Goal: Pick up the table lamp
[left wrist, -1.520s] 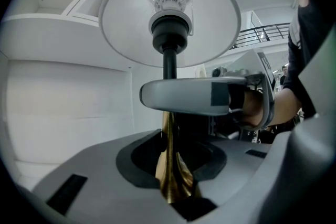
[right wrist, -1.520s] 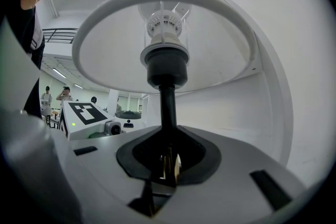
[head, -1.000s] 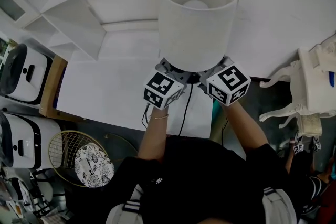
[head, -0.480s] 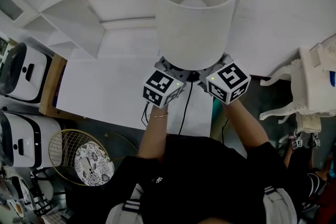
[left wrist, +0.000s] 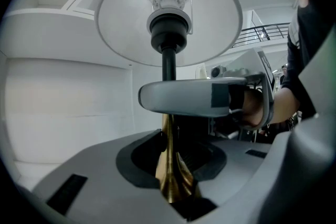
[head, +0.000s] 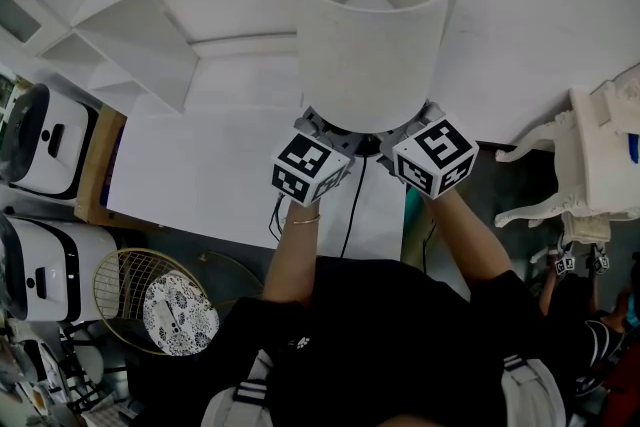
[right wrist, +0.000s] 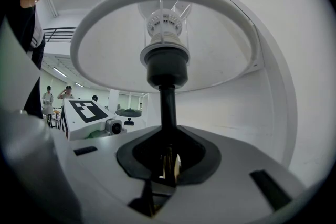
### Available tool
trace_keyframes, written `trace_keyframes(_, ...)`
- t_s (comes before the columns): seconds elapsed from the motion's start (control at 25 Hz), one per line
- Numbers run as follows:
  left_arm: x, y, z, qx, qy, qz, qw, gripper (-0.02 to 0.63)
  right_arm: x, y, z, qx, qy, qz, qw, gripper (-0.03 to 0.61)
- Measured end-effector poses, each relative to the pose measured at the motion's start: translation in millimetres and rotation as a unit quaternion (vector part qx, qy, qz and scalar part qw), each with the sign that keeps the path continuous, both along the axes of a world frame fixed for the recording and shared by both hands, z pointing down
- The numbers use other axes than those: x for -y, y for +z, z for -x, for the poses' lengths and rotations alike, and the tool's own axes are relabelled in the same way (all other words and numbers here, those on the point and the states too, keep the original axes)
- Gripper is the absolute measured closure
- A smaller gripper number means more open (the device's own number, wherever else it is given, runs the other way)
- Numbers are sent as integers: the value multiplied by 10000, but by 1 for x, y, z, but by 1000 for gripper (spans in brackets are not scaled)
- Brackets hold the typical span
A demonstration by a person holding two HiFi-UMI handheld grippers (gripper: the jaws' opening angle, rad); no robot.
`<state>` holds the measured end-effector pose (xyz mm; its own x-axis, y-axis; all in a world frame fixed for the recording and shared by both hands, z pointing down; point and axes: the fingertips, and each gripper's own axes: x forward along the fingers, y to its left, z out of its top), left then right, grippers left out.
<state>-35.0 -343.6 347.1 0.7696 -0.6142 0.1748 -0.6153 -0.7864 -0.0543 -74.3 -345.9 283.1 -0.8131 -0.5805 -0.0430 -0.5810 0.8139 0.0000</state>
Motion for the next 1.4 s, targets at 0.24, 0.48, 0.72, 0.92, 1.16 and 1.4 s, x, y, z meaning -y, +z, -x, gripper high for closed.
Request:
trace_keyframes(0.24, 0, 0, -2, 12, 21, -5, 10000, 508, 1, 0, -2, 13, 21, 22, 10000, 514)
trace_keyframes(0.48, 0, -1, -2, 2, 45, 3, 10000, 508, 0, 0, -2, -36, 40, -15, 10000, 514)
trace_keyframes(0.72, -2, -2, -1, 3, 51, -3, 10000, 508, -2, -1, 1, -67, 2, -34, 10000, 514)
trace_keyframes(0.92, -3, -3, 1, 11, 54, -7, 10000, 508, -4, -2, 3, -93, 2, -65, 9999, 514)
trace_keyframes(1.16, -3, -5, 4, 17, 54, -19, 10000, 508, -5, -4, 6, -75, -13, -75, 9999, 514)
trace_keyframes(1.4, -4, -5, 3, 28, 62, -34, 10000, 508, -5, -4, 5, -74, -11, -75, 9999, 514)
